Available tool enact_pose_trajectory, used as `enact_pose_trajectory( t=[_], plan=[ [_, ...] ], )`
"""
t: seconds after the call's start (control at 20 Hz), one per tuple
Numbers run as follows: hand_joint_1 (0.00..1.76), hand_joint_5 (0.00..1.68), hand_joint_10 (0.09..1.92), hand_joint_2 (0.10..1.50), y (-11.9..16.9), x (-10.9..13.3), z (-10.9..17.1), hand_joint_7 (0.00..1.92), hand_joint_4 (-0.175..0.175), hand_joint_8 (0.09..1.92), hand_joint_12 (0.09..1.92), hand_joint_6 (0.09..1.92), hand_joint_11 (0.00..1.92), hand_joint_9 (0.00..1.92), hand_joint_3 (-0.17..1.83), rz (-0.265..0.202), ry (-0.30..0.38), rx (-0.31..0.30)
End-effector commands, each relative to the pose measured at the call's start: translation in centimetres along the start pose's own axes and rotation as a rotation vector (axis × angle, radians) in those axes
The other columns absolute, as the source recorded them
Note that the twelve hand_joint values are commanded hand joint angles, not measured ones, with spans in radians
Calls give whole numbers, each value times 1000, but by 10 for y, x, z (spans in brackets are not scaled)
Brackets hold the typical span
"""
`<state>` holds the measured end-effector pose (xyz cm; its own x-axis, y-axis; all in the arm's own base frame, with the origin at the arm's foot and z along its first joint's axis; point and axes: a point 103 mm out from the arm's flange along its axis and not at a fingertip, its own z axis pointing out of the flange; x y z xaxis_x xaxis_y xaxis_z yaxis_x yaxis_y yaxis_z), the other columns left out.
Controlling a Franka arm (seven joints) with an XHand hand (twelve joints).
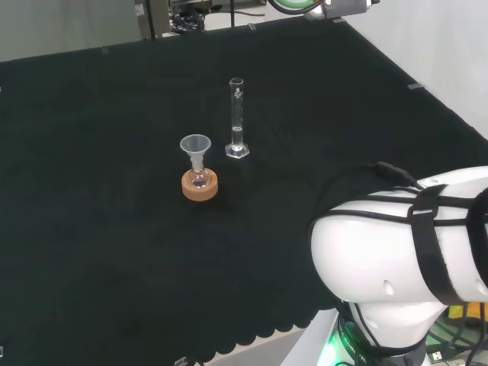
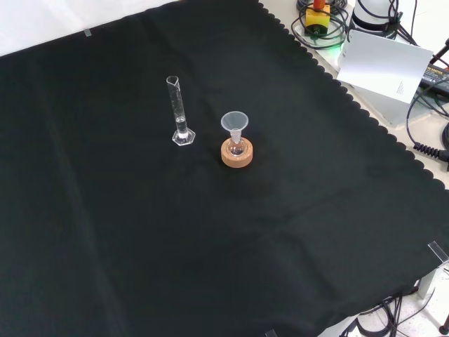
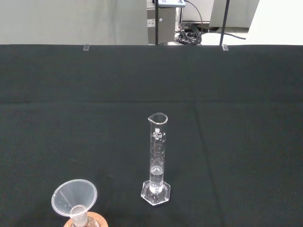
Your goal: Pick up the graduated cylinder.
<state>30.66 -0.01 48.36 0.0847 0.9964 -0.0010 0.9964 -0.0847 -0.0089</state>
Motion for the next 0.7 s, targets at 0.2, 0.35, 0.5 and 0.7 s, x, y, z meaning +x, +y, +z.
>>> enact_pose_trajectory(
  t=[0.2,0.35,0.5,0.7],
  plan=[
    [137,263,729,1358,1,1,0,0,-36,318,1369,87,0,95,42,0,-6,-5],
    [124,264,723,1367,5,3,2,0,-35,314,1367,87,0,97,46,1,-9,2],
    [123,265,720,1368,7,2,5,0,-35,315,1366,87,0,98,46,7,-7,2],
    [123,266,716,1367,12,-6,14,0,-35,319,1365,87,0,101,46,30,2,7]
  ],
)
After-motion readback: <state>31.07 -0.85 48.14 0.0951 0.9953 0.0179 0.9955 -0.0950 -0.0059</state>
